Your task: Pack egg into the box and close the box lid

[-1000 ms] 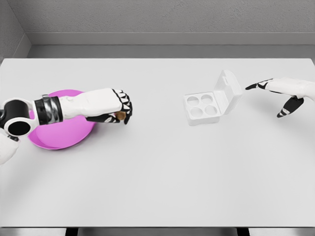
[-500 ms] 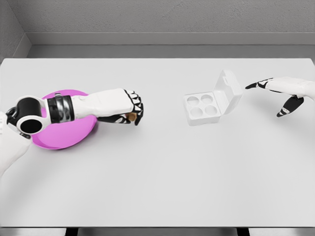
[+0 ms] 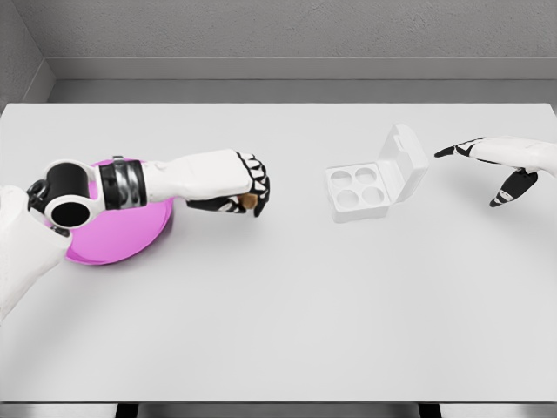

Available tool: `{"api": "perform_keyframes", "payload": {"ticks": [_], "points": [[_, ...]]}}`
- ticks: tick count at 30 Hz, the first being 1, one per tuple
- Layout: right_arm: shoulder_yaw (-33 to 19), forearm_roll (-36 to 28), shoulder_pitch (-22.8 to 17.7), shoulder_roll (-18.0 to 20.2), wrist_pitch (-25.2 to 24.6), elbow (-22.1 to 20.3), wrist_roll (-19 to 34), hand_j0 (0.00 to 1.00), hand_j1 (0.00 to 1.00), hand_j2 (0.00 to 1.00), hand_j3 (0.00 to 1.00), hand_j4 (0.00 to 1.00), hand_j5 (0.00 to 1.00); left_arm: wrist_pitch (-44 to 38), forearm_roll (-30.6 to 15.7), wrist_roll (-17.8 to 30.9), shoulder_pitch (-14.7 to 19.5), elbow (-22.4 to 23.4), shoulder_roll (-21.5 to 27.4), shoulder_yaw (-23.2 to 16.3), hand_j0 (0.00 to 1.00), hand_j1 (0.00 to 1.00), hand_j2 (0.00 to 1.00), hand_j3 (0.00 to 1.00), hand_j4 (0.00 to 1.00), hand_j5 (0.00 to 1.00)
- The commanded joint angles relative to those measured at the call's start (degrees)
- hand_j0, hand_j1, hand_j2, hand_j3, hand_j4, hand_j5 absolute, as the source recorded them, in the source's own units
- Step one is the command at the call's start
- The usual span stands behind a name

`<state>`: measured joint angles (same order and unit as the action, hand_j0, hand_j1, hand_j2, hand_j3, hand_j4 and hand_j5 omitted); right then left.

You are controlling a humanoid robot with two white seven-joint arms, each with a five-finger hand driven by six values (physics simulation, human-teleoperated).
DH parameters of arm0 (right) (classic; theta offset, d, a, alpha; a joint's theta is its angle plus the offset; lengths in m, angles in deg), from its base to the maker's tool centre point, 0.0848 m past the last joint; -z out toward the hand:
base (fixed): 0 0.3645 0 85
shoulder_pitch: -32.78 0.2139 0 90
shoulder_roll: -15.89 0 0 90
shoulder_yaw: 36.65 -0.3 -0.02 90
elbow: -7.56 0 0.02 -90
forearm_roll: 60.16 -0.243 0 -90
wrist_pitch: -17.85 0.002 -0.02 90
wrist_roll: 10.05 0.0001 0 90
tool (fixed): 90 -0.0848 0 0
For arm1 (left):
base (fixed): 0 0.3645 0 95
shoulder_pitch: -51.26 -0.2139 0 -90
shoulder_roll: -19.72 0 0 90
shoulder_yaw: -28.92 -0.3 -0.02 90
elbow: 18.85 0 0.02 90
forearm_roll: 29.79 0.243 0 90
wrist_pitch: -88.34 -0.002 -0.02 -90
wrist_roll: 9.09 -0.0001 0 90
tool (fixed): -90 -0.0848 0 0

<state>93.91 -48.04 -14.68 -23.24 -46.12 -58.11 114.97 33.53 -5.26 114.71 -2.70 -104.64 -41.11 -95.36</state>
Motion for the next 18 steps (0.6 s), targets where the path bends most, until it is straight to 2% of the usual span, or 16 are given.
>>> {"api": "perform_keyframes", "payload": {"ticks": [1, 16, 18], "points": [[0.0, -0.3, 0.0, 0.1, -0.1, 0.0, 0.0, 1.00, 1.00, 1.00, 1.00, 1.00, 1.00, -0.2, 0.4, 0.4, 0.1, 0.2, -1.1, -0.3, 0.34, 0.34, 0.34, 0.34, 0.34, 0.34], [0.0, -0.3, 0.0, 0.1, -0.1, -0.1, 0.0, 1.00, 1.00, 1.00, 1.00, 1.00, 1.00, -0.2, 0.8, 0.5, 2.1, 1.3, -4.2, -1.2, 0.34, 0.34, 0.34, 0.34, 0.34, 0.34], [0.0, -0.3, 0.0, 0.0, -0.1, 0.0, 0.0, 1.00, 1.00, 1.00, 1.00, 1.00, 1.00, -0.2, 1.2, 0.7, 2.3, 2.8, -5.1, -1.2, 0.34, 0.34, 0.34, 0.34, 0.34, 0.34]]}}
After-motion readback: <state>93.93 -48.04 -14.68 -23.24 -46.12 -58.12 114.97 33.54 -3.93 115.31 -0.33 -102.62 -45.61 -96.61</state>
